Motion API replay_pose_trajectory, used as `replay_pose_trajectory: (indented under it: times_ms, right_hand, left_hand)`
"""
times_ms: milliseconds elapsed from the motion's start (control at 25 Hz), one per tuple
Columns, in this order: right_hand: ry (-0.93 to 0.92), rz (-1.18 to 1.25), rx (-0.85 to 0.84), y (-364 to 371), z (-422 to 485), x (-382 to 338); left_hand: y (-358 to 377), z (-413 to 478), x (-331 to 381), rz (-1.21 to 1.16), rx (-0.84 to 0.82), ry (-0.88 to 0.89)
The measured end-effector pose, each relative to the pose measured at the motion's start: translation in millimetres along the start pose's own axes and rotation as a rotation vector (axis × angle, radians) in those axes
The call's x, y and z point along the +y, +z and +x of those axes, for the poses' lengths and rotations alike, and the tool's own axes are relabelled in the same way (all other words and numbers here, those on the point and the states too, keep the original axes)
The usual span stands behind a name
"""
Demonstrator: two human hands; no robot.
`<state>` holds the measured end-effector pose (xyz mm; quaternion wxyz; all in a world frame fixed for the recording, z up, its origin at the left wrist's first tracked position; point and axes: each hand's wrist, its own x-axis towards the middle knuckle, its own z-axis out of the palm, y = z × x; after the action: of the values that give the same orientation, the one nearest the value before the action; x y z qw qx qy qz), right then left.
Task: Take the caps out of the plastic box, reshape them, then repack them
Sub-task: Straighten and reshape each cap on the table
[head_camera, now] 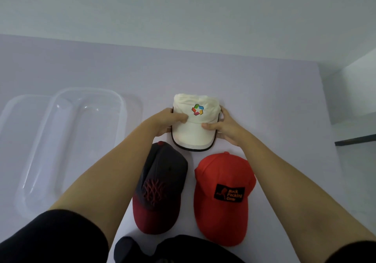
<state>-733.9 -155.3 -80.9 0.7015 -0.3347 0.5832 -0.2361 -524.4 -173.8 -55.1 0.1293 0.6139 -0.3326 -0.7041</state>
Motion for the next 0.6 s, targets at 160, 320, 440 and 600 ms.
replay_pose_trajectory:
  times_ms: [160, 320, 440, 600]
  right_hand:
    - [-0.08, -0.515, 0.187, -4.0, 2.6, 0.4]
    - [-0.107, -0.626, 0.201, -8.4, -4.0, -7.2]
    - [-0.304, -0.584, 0.206, -11.5, -8.2, -19.6]
    - [-0.435, -0.649, 0.163, -5.0, -4.9, -34.5]
  left_hand:
    - [-0.3, 12.4, -9.4, 0.198, 0.142, 0.03]
    - [4.6, 4.0, -4.4, 0.261, 0.319, 0.102]
    - [-7.5, -3.0, 9.6, 0.183, 0.491, 0.418]
    - [-13.8, -3.6, 15.7, 0.439, 0.232, 0.515]
